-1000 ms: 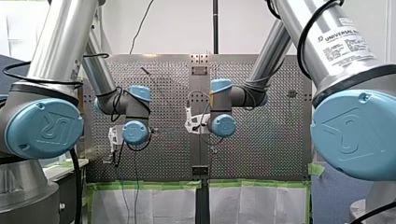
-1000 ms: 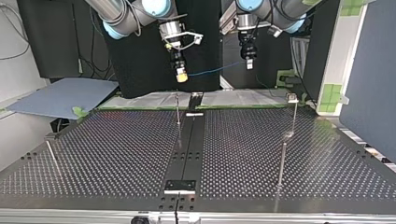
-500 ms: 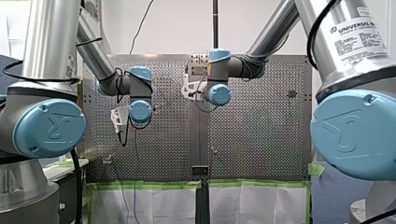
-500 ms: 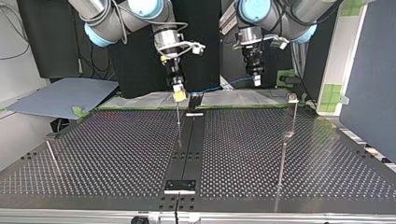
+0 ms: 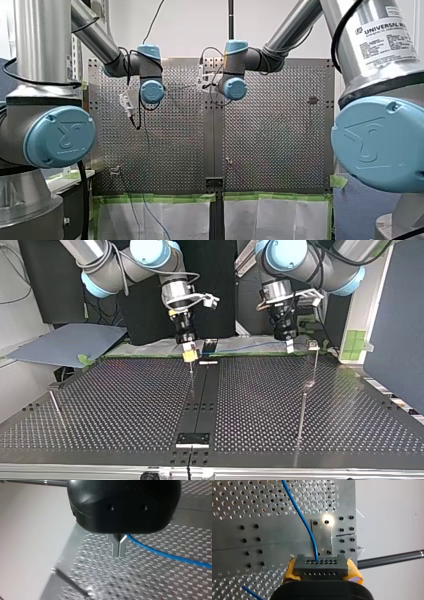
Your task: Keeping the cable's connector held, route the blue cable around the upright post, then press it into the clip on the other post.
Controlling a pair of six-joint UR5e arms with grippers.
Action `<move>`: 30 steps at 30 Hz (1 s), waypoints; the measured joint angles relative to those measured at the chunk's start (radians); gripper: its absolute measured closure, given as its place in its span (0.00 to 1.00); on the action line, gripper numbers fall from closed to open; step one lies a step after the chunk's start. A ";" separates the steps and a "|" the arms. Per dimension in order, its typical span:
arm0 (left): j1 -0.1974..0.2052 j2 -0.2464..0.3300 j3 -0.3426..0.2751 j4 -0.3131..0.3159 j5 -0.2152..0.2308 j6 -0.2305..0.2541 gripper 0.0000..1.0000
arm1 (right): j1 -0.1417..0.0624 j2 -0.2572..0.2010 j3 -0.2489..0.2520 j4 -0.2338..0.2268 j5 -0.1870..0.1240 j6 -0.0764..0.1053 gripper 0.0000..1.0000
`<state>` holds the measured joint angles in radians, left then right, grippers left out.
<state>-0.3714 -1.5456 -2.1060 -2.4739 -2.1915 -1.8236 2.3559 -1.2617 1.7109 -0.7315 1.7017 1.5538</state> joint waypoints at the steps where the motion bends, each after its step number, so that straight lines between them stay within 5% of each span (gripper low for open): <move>1: 0.003 0.011 0.010 -0.011 0.003 0.000 1.00 | 0.000 0.007 -0.006 0.000 -0.004 0.000 1.00; 6: 0.016 0.054 0.050 -0.053 0.017 0.002 1.00 | 0.001 0.039 -0.052 0.020 -0.019 0.000 1.00; 19: 0.060 0.168 0.089 -0.175 0.060 0.010 1.00 | 0.003 0.036 -0.165 0.118 -0.057 0.003 1.00; 30: 0.099 0.129 0.150 -0.201 0.122 -0.008 1.00 | -0.001 0.035 -0.285 0.162 -0.096 0.013 1.00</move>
<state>-0.2721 -1.4167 -1.9556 -2.6751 -2.0697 -1.8312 2.3554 -1.2266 1.4264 -0.5696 1.6052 1.5667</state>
